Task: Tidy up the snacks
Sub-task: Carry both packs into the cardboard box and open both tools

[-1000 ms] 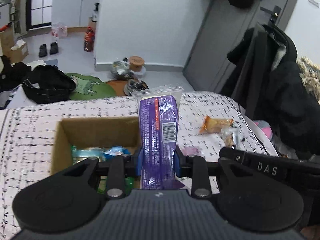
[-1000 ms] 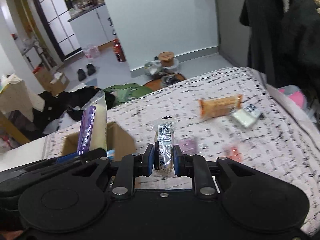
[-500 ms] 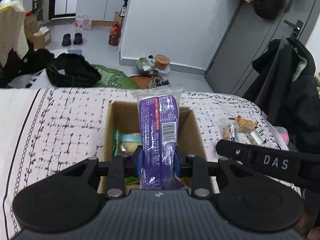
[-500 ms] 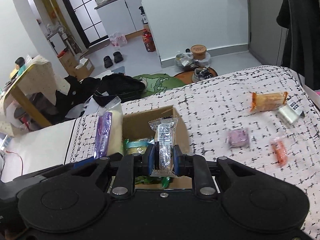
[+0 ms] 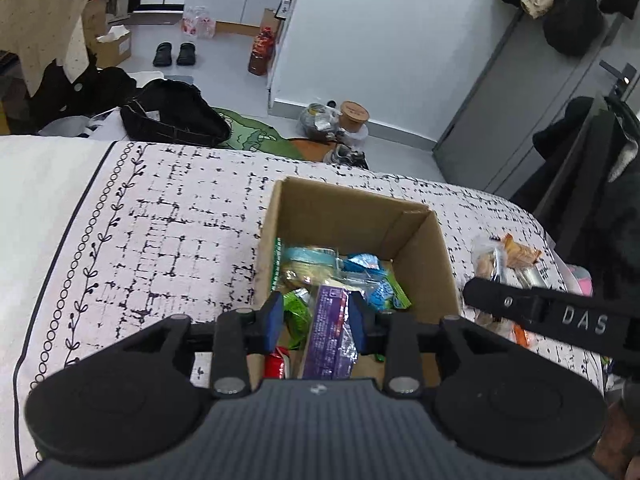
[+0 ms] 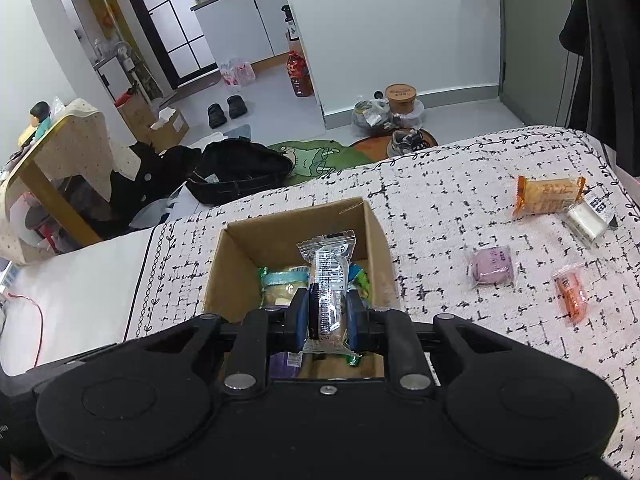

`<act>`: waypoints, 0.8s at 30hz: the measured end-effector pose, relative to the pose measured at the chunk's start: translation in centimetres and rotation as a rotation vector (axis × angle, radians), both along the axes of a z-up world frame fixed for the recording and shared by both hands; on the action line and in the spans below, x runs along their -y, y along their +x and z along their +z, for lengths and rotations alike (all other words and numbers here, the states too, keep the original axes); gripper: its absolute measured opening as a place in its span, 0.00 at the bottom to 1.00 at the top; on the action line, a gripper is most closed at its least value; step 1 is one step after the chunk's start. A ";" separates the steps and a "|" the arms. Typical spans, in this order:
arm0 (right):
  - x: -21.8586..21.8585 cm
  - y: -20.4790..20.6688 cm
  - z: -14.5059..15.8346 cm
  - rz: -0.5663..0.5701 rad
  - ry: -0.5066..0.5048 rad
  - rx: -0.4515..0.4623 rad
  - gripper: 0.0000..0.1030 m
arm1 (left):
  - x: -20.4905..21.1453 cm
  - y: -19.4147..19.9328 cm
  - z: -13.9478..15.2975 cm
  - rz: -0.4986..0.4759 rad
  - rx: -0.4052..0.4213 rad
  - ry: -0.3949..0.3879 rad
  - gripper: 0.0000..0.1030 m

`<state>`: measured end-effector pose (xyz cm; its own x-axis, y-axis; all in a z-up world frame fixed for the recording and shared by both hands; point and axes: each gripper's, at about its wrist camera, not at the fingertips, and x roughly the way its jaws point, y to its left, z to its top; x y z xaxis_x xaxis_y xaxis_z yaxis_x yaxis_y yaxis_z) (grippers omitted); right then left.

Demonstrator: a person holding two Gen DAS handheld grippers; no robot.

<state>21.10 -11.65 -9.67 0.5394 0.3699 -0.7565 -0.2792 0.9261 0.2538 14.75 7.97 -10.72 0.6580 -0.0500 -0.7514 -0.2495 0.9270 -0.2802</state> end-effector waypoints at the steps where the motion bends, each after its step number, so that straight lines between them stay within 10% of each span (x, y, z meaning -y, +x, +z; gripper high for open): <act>1: -0.2 -0.1 0.0 0.007 0.003 -0.005 0.19 | -0.1 0.0 0.1 0.005 0.001 0.002 0.32; 14: 1.2 0.4 -0.1 -0.035 -0.017 -0.040 0.42 | 0.4 0.4 0.5 0.028 0.016 0.056 0.75; 24: 5.5 0.3 0.3 -0.102 -0.121 -0.015 0.70 | 2.9 1.5 0.7 -0.033 0.021 0.084 0.80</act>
